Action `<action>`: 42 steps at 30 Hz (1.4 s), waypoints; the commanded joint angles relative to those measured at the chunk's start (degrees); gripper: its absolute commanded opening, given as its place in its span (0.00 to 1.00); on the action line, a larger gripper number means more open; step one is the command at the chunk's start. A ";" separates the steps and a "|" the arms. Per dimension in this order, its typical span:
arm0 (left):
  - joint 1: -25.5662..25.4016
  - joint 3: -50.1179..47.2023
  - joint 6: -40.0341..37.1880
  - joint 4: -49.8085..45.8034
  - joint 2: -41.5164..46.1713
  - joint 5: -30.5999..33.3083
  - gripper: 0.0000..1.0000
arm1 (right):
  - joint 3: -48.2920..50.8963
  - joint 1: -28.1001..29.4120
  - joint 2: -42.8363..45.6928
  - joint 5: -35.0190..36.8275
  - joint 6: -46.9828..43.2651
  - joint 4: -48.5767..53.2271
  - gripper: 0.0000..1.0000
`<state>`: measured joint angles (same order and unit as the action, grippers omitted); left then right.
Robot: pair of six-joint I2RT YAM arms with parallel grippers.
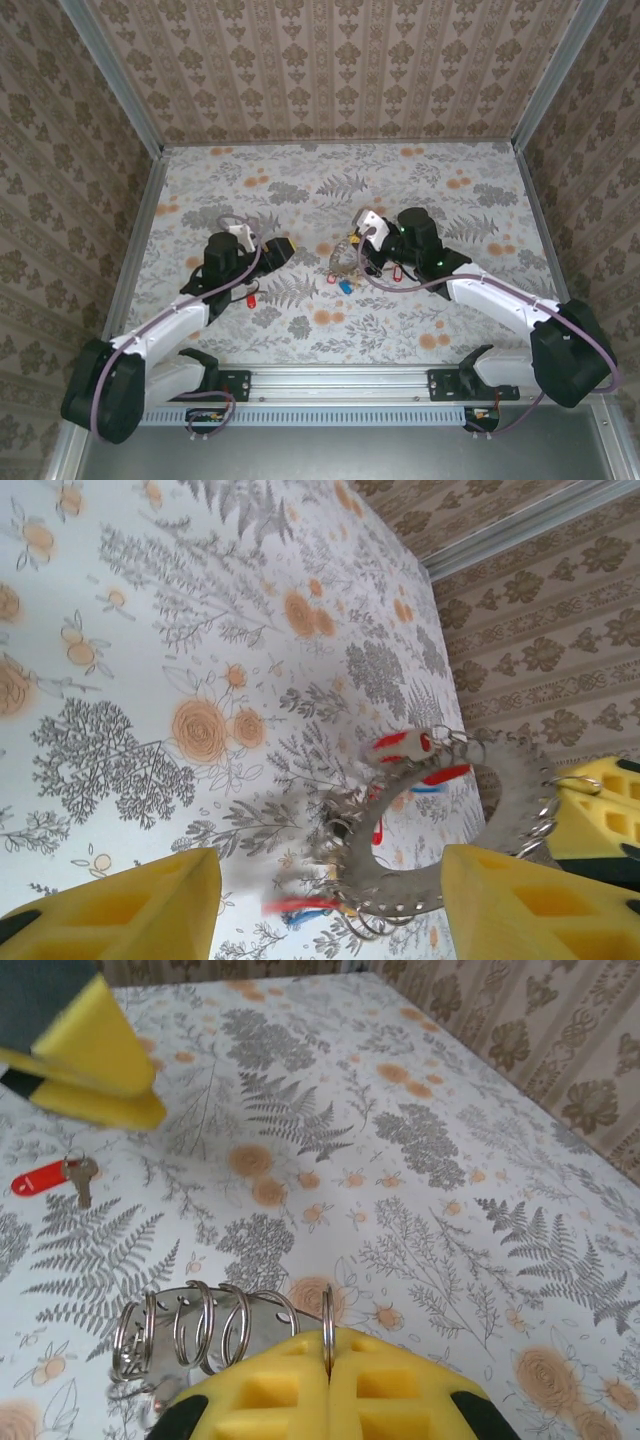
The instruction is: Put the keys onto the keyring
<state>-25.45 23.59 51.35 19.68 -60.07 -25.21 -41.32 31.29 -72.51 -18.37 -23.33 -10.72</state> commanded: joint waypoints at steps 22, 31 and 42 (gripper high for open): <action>-0.34 7.60 -56.99 -2.32 -1.41 -23.49 0.31 | 2.10 -0.44 -6.56 -32.13 4.41 -13.21 0.00; -2.68 16.30 -69.66 -6.49 -14.82 -36.75 0.26 | 1.95 -3.50 -12.47 -37.16 7.24 -17.77 0.00; -3.59 23.79 -80.44 -19.12 -23.43 -42.10 0.21 | 2.56 -4.66 -11.77 -37.18 6.11 -17.63 0.00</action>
<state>-28.32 44.88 -23.07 5.89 -82.74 -63.33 -38.13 27.09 -84.88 -52.53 -17.54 -25.56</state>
